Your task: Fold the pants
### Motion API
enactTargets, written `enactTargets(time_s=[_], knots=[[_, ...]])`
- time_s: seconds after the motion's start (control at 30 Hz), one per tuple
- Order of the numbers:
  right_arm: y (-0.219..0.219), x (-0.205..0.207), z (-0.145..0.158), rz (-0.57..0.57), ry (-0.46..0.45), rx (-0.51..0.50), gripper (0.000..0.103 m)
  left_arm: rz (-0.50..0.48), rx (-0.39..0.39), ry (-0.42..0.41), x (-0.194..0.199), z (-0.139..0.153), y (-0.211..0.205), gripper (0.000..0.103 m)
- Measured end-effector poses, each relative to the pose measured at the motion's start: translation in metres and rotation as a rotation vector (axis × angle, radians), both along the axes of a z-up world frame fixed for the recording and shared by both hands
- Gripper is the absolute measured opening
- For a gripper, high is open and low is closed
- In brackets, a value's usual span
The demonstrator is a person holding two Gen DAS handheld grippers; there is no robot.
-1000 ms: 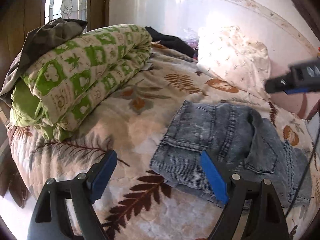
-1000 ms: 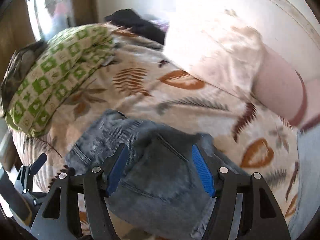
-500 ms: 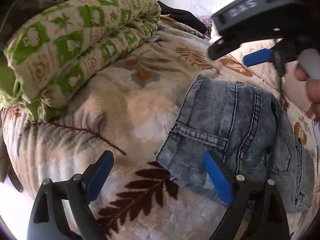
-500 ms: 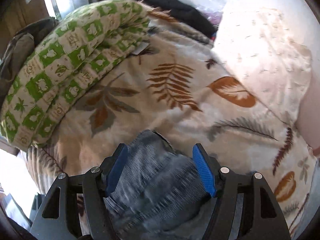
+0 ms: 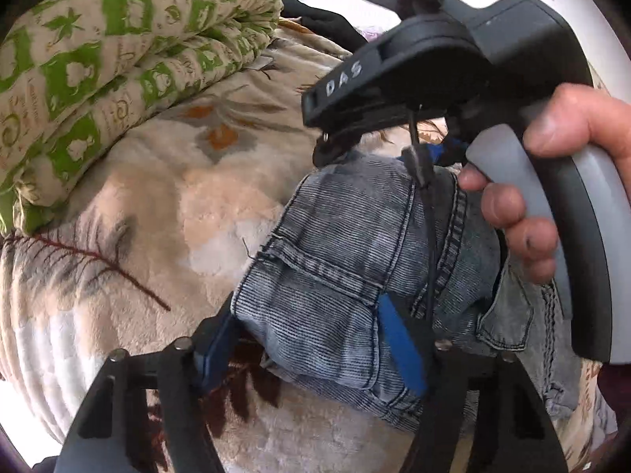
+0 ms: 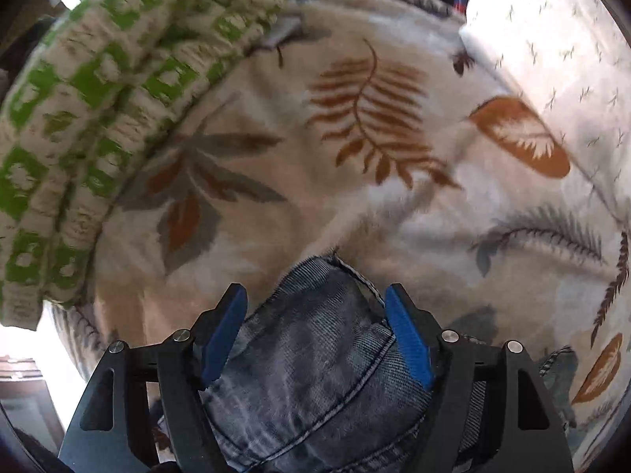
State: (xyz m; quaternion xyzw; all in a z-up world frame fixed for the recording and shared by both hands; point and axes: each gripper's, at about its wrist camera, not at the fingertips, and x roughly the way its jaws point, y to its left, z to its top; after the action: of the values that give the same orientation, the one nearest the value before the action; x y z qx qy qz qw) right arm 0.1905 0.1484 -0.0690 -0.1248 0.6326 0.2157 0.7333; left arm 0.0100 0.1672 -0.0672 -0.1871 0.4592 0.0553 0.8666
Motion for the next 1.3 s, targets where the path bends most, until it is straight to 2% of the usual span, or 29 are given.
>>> enactTargets(time_s=[0.03,0.07,0.1,0.17,0.2,0.27,0.43,0.53,0.7,0.83,0.97,1.07,1.13,1.2,1.3], knots=[[-0.002,-0.001,-0.005,-0.005,0.008,-0.005,0.069,-0.003,-0.015,-0.004,0.001,0.0,0.001,0.064],[-0.002,-0.001,-0.007,-0.003,0.008,-0.008,0.06,-0.006,-0.034,-0.007,0.002,-0.001,0.001,0.058],[-0.003,-0.002,-0.009,0.002,-0.001,-0.018,0.042,-0.012,-0.051,-0.011,0.002,-0.001,0.001,0.05],[-0.006,-0.005,-0.01,0.005,-0.02,-0.049,0.022,-0.029,-0.081,-0.025,0.003,-0.002,0.0,0.041],[-0.007,-0.006,-0.009,0.004,-0.027,-0.043,0.017,-0.038,-0.086,-0.032,0.004,-0.001,-0.001,0.036],[-0.013,-0.01,0.0,0.003,-0.051,-0.017,0.011,-0.053,-0.09,-0.055,0.003,0.002,-0.004,0.032],[-0.027,-0.03,0.036,-0.013,-0.125,0.041,0.009,-0.073,-0.098,-0.123,-0.004,0.016,-0.004,0.029],[-0.044,-0.045,0.062,-0.034,-0.178,0.081,0.008,-0.116,-0.078,-0.195,-0.008,0.028,-0.011,0.029],[-0.085,-0.064,0.096,-0.094,-0.259,0.152,0.008,-0.24,-0.012,-0.341,-0.024,0.051,-0.038,0.027],[-0.145,-0.084,0.118,-0.18,-0.318,0.209,0.008,-0.39,0.05,-0.453,-0.041,0.065,-0.071,0.027],[-0.21,-0.102,0.125,-0.282,-0.356,0.255,0.008,-0.619,0.048,-0.541,-0.071,0.078,-0.117,0.028],[-0.266,-0.115,0.121,-0.38,-0.369,0.288,0.008,-0.761,0.035,-0.55,-0.087,0.079,-0.145,0.028],[-0.303,-0.123,0.113,-0.447,-0.38,0.291,0.008,-0.834,0.003,-0.53,-0.091,0.079,-0.158,0.028],[-0.345,-0.127,0.101,-0.538,-0.376,0.314,0.008,-0.894,0.005,-0.521,-0.097,0.081,-0.171,0.028],[-0.405,-0.129,0.078,-0.678,-0.347,0.394,0.008,-0.932,0.013,-0.516,-0.093,0.087,-0.179,0.028]])
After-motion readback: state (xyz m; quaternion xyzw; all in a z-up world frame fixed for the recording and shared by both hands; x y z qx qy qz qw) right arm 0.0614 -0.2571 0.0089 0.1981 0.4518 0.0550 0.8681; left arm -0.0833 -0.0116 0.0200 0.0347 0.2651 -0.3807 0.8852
